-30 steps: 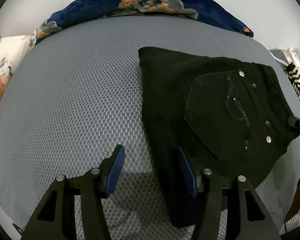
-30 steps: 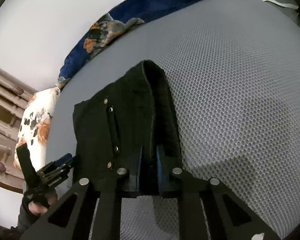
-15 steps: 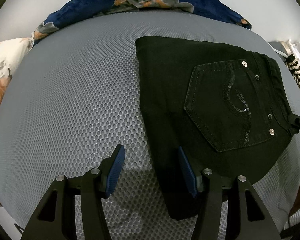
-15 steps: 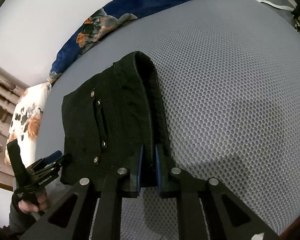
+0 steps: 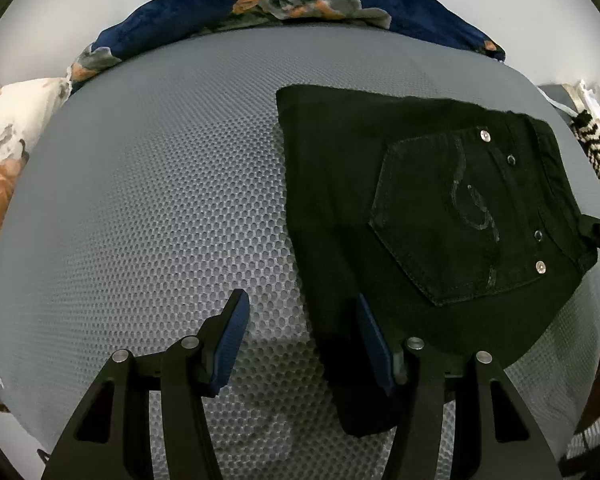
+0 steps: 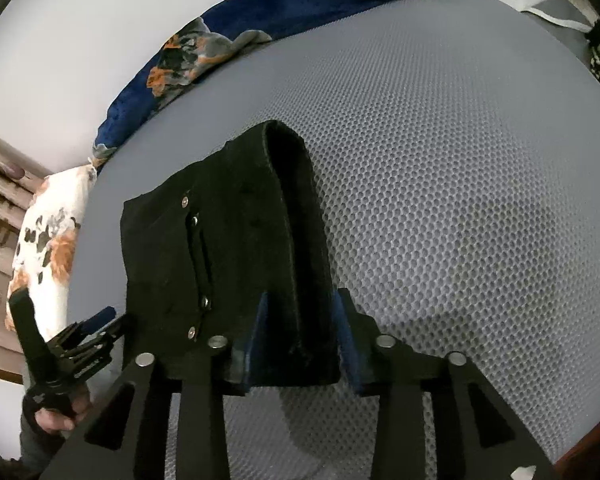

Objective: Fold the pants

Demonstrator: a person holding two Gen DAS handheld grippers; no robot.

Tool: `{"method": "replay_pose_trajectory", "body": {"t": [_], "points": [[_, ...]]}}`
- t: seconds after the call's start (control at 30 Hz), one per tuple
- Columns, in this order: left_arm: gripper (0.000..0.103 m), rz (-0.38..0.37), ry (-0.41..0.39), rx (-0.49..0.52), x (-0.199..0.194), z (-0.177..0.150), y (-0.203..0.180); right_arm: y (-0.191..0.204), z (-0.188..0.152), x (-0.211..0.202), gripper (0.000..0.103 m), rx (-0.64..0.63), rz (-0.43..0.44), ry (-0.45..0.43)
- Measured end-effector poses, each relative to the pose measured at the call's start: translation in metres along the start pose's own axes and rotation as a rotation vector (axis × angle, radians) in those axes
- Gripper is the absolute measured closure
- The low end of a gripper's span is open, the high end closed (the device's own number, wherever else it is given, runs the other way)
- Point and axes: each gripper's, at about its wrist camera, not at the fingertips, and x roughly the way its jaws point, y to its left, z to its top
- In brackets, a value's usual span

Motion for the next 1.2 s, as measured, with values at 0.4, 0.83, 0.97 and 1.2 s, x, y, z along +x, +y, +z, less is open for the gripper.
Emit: {"method": "replay_pose_trajectory", "body": {"t": [0.4, 0.83, 0.97, 1.2], "points": [[0.046, -0.251, 0.053, -0.191, 0.011, 0.012, 0.047, -0.020, 0.019, 0.028, 0.046, -0.015, 0.153, 0.098], [0.046, -0.502, 0.128, -0.253, 0.041, 0.031, 0.052, -0.048, 0.035, 0.056, 0.045, 0.047, 0.413, 0.150], [0.046, -0.549, 0.119, -0.242, 0.045, 0.033, 0.050, -0.045, 0.039, 0.068, 0.051, 0.053, 0.488, 0.171], [0.048, -0.591, 0.073, -0.254, 0.049, 0.037, 0.042, -0.032, 0.046, 0.082, 0.054, 0.053, 0.540, 0.173]]}}
